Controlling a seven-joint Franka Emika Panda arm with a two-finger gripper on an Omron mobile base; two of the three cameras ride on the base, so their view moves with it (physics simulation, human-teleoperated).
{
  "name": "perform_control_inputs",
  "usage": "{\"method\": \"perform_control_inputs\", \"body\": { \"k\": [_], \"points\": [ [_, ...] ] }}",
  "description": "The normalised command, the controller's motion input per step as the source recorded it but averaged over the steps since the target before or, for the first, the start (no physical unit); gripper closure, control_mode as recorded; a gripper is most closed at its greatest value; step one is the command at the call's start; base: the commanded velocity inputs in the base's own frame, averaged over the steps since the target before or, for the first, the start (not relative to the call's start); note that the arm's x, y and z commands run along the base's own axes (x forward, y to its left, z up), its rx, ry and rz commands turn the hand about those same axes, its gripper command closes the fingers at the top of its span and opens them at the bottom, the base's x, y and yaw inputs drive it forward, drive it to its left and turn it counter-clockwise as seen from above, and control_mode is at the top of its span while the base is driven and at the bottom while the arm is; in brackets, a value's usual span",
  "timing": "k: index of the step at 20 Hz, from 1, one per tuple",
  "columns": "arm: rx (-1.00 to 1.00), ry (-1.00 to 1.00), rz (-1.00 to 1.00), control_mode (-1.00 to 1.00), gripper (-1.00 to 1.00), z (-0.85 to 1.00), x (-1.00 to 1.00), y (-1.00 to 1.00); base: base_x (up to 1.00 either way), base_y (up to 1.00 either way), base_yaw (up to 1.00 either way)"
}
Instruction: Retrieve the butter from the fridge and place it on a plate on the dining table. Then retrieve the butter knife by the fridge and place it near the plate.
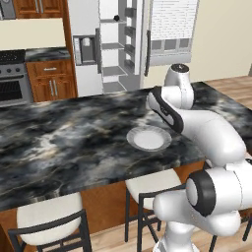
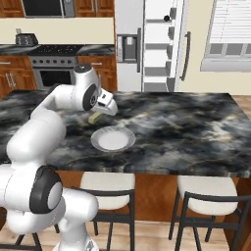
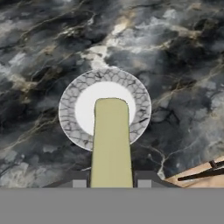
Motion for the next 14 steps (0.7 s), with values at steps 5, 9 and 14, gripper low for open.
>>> {"method": "perform_control_inputs", "body": {
  "k": [5, 9, 14],
  "points": [
    [0.00, 0.16, -0.03, -1.00, 1.00, -0.25, 0.12, 0.00, 0.00, 0.00, 0.00],
    [0.00, 0.09, -0.01, -1.00, 1.00, -0.43, 0.13, 0.00, 0.00, 0.00, 0.00],
    [0.00, 0.04, -0.03, -1.00, 1.00, -0.38, 0.29, 0.00, 0.00, 0.00, 0.00]
  ]
}}
